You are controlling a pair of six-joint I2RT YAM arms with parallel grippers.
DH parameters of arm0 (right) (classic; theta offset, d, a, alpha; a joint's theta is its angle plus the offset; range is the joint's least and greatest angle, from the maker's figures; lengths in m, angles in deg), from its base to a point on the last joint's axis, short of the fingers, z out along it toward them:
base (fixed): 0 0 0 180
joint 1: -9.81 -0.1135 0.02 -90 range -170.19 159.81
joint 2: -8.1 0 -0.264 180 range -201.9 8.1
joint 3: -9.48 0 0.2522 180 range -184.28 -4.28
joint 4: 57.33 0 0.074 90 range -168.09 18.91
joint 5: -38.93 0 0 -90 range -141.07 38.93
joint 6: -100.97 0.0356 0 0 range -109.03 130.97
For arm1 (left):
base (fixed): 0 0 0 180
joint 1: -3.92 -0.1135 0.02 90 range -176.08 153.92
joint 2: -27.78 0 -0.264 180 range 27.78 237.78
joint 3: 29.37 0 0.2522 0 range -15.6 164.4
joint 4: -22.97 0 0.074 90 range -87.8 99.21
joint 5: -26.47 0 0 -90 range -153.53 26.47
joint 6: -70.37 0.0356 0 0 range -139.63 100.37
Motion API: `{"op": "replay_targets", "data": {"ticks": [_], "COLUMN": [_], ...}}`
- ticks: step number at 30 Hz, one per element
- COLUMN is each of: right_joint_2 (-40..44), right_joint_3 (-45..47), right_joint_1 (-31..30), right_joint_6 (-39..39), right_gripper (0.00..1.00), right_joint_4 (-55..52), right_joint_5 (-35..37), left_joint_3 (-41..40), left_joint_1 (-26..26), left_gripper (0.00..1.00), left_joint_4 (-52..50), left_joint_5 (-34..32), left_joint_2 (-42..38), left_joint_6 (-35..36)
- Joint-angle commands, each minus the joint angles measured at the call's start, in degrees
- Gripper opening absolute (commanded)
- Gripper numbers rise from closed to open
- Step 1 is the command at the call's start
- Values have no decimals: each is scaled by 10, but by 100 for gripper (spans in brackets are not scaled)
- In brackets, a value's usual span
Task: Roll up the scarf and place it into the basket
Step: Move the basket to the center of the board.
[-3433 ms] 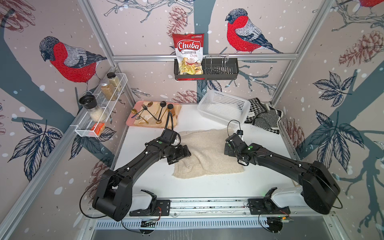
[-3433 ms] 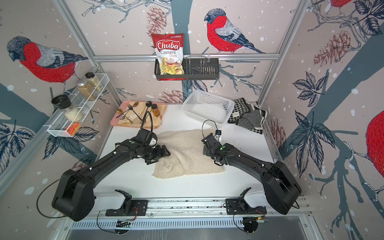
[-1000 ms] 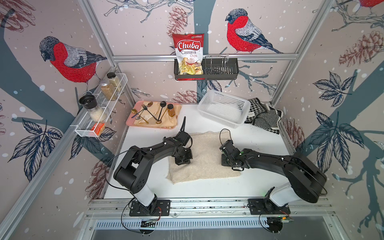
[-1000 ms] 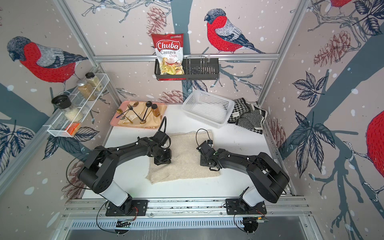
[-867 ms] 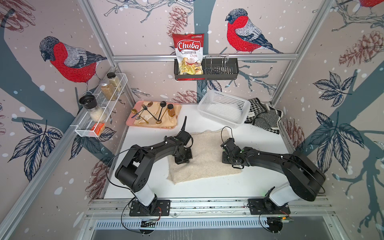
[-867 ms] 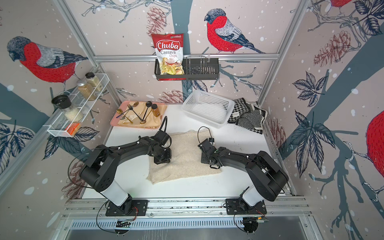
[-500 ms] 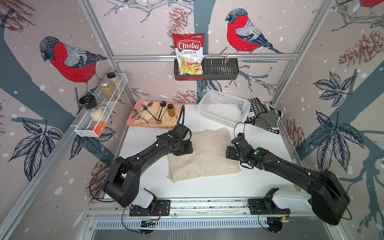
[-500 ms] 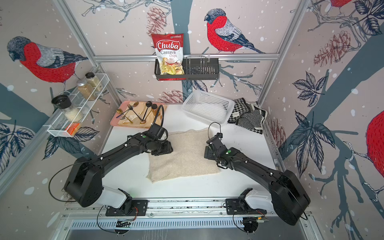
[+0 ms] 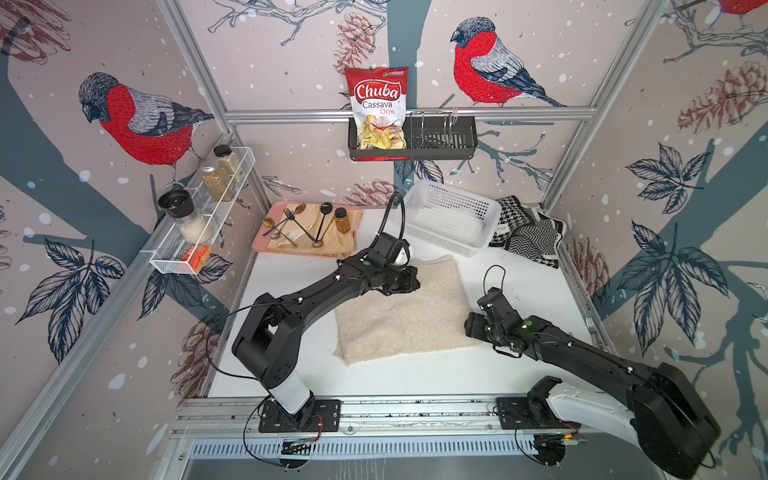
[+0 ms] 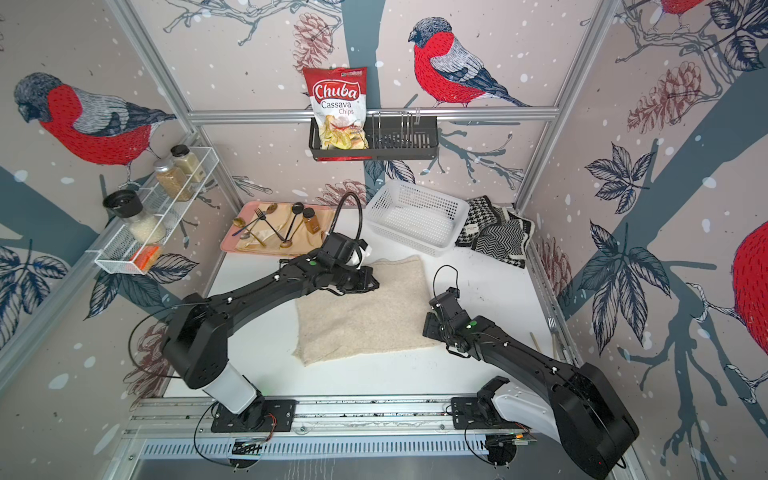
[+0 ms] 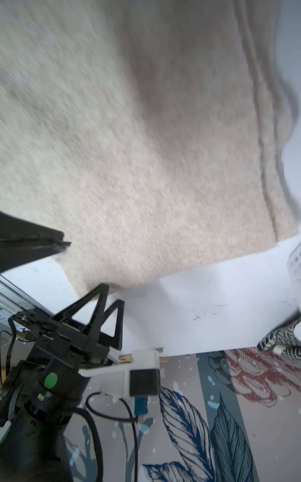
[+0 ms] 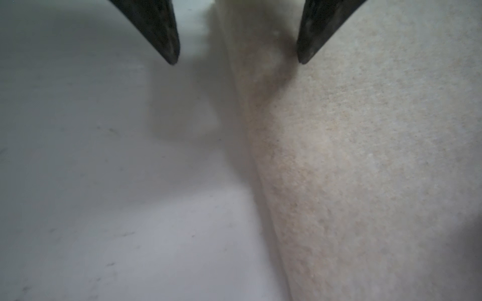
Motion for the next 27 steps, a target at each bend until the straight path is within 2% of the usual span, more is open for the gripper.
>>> {"op": "replay_targets", "data": {"ticks": [1,4,7,10,13,16,17,20,21,23,27], "right_joint_2": [-6,-5,25,67,111,141,146,152,156,163,137], "right_joint_3": [16,26,33,48,74,84,81,51,41,31,10], "right_joint_1": [-1,-8,-44,-78,-86,-86,-86,-86,-83,-60,48], "right_joint_6": [23,37,65,107,134,141,140,138,138,122,58], "right_gripper": [60,24,2,0,0,0,7,49,60,68,65], "right_joint_4": [46,44,31,-5,-18,-24,-28,-71,-83,-75,-41], "right_joint_5": [-41,-48,-49,-33,-32,-31,-31,6,30,55,14], "left_joint_3": [30,56,60,62,82,114,123,115,111,104,101], "left_joint_1": [22,29,29,33,46,62,65,65,66,70,76], "left_gripper": [0,0,0,0,0,0,0,0,0,0,0], "left_joint_4": [73,98,113,156,182,150,134,125,126,126,127], "left_joint_5": [32,34,28,73,106,91,87,87,82,72,55], "left_joint_2": [58,121,153,167,182,202,211,226,228,232,239], "left_joint_6": [-22,-49,-67,-85,-94,-92,-96,-115,-118,-121,-127]}}
